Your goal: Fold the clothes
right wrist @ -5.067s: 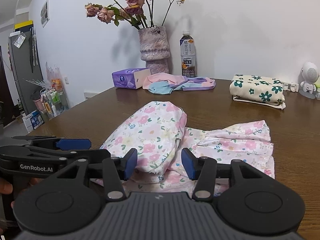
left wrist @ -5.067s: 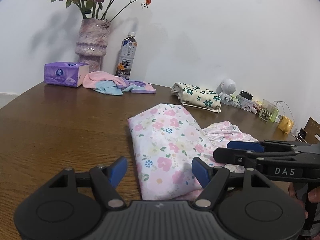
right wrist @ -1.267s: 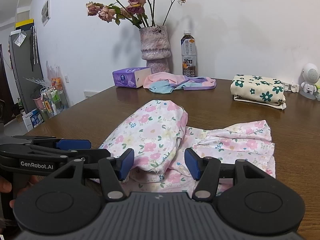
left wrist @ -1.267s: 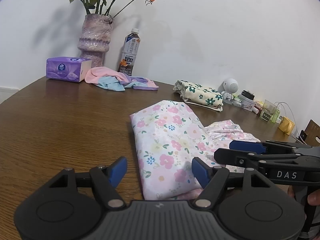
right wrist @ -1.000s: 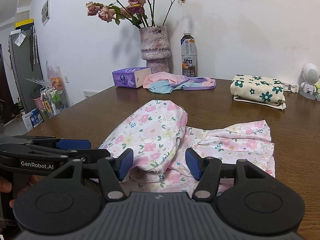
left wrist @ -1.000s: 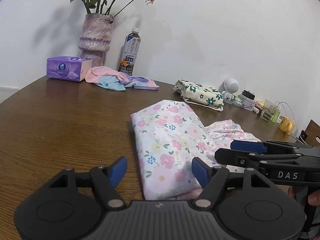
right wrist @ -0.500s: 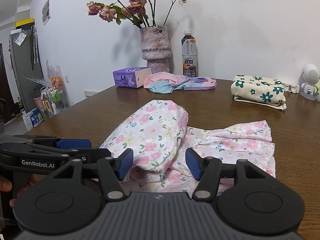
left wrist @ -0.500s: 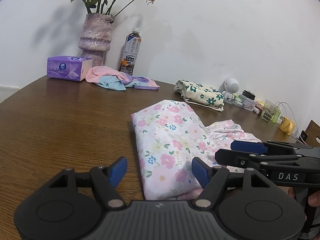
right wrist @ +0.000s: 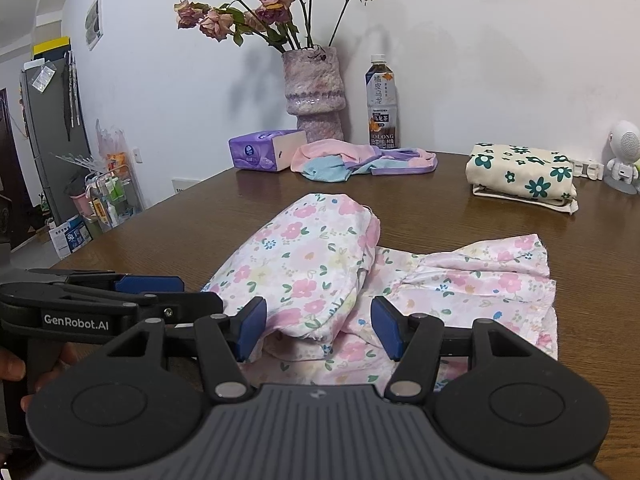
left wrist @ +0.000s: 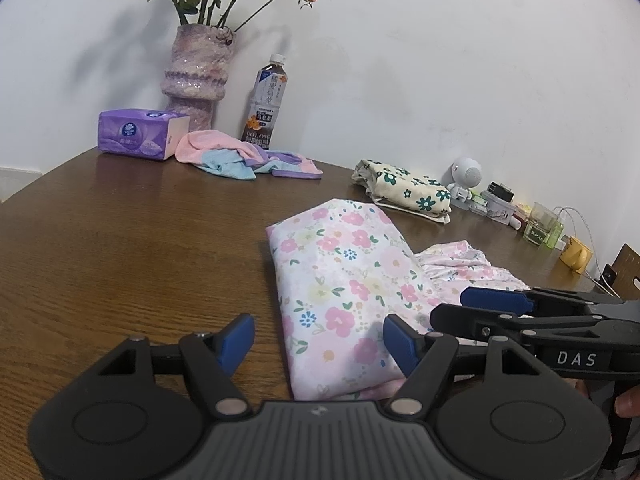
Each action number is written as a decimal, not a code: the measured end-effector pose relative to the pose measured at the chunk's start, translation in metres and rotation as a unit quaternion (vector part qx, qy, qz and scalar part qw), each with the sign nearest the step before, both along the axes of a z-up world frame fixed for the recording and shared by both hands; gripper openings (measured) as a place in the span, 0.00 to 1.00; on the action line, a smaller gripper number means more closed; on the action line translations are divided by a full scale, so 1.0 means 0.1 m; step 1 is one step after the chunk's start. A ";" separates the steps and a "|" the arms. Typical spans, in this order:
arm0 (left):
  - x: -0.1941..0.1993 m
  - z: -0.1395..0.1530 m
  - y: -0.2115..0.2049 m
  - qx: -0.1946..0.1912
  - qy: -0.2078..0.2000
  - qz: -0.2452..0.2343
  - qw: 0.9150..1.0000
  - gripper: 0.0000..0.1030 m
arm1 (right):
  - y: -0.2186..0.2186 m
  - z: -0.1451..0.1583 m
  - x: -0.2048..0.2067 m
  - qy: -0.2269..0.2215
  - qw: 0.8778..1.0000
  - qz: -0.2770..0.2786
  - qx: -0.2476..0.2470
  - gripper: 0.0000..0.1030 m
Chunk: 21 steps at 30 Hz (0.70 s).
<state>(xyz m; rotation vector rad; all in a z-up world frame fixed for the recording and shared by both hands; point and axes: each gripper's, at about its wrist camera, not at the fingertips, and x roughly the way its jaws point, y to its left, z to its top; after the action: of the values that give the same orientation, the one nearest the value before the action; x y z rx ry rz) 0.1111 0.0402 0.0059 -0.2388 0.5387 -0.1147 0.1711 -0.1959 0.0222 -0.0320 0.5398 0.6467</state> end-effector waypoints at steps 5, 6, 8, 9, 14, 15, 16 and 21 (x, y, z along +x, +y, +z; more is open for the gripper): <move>0.00 -0.01 -0.01 0.002 0.004 0.002 1.000 0.68 | 0.00 0.01 -0.02 -0.005 1.000 0.003 0.002 0.57; 0.00 -0.01 -0.01 0.004 0.005 0.003 1.000 0.68 | 0.00 0.01 -0.02 -0.006 1.000 0.003 0.002 0.57; -0.01 0.00 -0.02 0.007 0.003 0.006 1.000 0.68 | 0.00 0.02 -0.02 -0.007 1.000 0.004 0.003 0.57; -0.01 0.00 -0.02 0.008 0.002 0.008 1.000 0.68 | 0.00 0.02 -0.02 -0.008 1.000 0.004 0.004 0.57; -0.03 -0.01 -0.01 0.006 0.004 0.009 1.000 0.68 | -0.01 0.03 -0.03 -0.009 1.000 0.003 0.005 0.57; -0.03 -0.01 -0.01 0.006 0.006 0.008 1.000 0.68 | -0.02 0.03 -0.03 -0.011 1.000 0.004 0.006 0.57; -0.03 -0.01 -0.01 0.006 0.008 0.006 1.000 0.67 | -0.03 0.03 -0.03 -0.012 1.000 0.004 0.007 0.57; -0.03 -0.02 -0.01 0.006 0.009 0.005 1.000 0.67 | -0.04 0.04 -0.03 -0.010 1.000 0.004 0.012 0.57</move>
<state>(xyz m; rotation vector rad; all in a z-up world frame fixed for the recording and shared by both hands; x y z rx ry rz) 0.1079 0.0389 0.0043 -0.2299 0.5562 -0.0999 0.1684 -0.1999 0.0267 -0.0170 0.5134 0.6607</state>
